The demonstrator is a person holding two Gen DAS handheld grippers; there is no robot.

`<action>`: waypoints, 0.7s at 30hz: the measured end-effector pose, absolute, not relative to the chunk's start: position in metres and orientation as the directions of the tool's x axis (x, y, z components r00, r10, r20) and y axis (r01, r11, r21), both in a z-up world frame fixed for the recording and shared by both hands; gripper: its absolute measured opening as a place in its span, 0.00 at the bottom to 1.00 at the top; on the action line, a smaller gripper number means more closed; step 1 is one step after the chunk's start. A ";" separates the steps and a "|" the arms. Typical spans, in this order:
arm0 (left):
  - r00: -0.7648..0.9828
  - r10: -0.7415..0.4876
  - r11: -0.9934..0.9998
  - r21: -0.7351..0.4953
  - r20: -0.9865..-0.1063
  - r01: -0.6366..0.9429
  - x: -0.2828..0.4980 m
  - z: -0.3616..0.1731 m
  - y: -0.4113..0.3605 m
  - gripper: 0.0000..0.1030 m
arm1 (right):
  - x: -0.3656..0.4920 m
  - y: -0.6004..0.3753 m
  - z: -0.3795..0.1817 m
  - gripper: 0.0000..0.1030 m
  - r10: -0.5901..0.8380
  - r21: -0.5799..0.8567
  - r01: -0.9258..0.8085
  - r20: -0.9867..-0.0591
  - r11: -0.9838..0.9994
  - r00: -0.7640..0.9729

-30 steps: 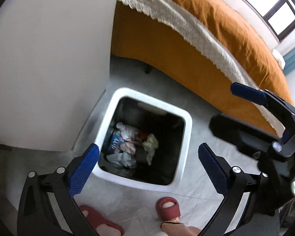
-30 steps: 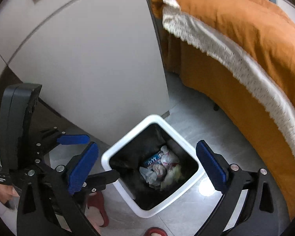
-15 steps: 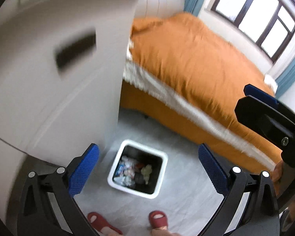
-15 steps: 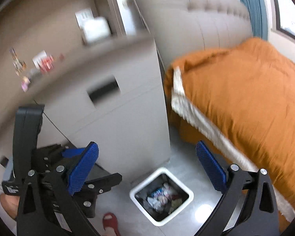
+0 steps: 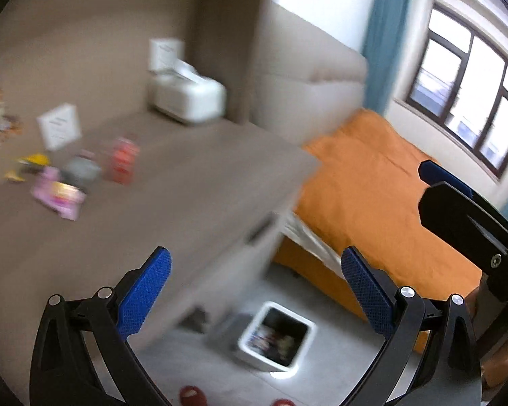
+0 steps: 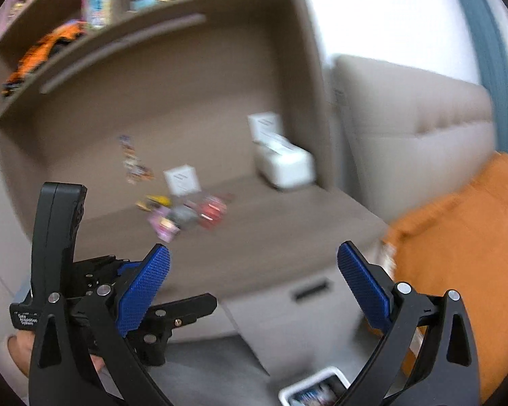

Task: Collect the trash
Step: 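Raise both tools back over the desk toward the wrappers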

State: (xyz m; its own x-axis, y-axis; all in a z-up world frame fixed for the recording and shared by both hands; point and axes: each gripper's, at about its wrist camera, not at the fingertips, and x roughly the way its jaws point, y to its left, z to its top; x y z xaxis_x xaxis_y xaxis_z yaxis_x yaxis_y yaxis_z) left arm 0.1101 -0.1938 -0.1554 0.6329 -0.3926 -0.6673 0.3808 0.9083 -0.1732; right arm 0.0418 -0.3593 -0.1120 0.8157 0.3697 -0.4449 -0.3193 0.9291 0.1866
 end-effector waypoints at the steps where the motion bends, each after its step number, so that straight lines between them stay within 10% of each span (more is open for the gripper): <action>1: 0.649 -0.374 0.917 -0.162 -0.662 0.364 0.113 -0.149 -0.179 0.95 | 0.049 -0.342 -0.108 0.96 0.384 0.180 -0.339 -0.438 0.923 0.813; 9: 0.728 -0.302 0.940 -0.067 -0.615 0.333 0.175 -0.137 -0.029 0.95 | 0.102 -0.203 -0.102 0.96 0.429 0.172 -0.393 -0.392 0.903 0.814; 21: 0.612 -0.347 0.857 0.025 -0.711 0.515 0.323 -0.179 0.106 0.95 | 0.193 -0.072 -0.161 0.96 0.205 0.083 -0.197 -0.625 0.977 0.753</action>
